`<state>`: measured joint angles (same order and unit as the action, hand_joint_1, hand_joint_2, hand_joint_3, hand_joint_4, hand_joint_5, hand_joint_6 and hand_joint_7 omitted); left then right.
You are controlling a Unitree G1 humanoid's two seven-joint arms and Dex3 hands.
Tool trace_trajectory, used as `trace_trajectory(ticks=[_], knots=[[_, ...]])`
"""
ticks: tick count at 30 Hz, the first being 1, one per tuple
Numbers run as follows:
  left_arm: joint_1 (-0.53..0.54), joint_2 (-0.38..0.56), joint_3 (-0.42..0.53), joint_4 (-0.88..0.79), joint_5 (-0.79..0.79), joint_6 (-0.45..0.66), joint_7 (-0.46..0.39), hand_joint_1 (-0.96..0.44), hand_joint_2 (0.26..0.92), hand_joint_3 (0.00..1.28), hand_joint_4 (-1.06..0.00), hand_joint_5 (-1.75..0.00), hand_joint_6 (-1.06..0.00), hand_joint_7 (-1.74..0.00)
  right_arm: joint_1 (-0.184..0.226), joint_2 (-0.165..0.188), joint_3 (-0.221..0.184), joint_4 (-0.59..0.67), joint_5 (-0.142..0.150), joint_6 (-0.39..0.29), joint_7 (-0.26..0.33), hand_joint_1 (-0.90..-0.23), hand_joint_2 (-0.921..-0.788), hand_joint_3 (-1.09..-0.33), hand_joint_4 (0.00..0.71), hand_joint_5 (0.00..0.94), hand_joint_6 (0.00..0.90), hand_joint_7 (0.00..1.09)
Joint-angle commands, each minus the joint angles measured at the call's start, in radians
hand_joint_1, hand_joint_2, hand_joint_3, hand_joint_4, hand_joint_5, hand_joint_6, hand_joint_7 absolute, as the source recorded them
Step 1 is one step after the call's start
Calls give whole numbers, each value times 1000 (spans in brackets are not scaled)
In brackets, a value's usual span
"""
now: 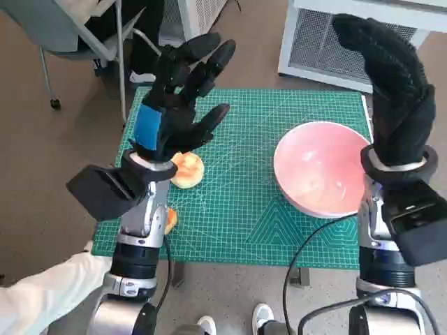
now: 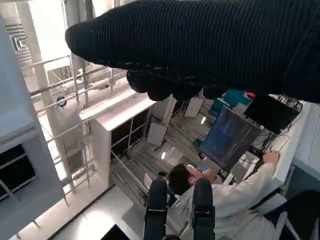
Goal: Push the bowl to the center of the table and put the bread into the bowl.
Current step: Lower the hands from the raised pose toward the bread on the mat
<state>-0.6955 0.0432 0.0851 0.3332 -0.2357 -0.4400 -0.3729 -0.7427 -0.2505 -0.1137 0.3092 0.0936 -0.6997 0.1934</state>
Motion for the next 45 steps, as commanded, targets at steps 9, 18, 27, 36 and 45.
trace_trajectory(ticks=[9, 18, 27, 36, 45], knots=[[-9, 2, -1, 1, -7, -5, -7, -431, 921, 379, -362, -1, -101, -769, 33, 10, 5, 3, 0, 5, 3, -537, -921, -767, 271, 0, 13, 573], [-11, -1, 4, 6, -13, -11, -9, -426, 921, 380, -362, -1, -100, -772, 52, -8, -11, 24, 12, -18, 16, -556, -921, -762, 266, 0, 8, 573], [4, 0, 15, -1, -26, -19, -12, -413, 921, 382, -362, -1, -98, -777, 117, -85, -121, 161, 34, -104, -8, -551, -921, -768, 259, 0, 0, 577], [3, -3, 25, 20, -32, -34, -12, -409, 921, 379, -363, -1, -96, -779, 151, -105, -227, 364, -6, -159, -151, -541, -921, -785, 277, 10, 12, 568], [8, -6, 26, 9, -32, -29, -5, -412, 921, 378, -363, -1, -96, -778, 147, -127, -253, 626, -16, -188, -219, -538, -921, -788, 272, 3, 23, 511]])
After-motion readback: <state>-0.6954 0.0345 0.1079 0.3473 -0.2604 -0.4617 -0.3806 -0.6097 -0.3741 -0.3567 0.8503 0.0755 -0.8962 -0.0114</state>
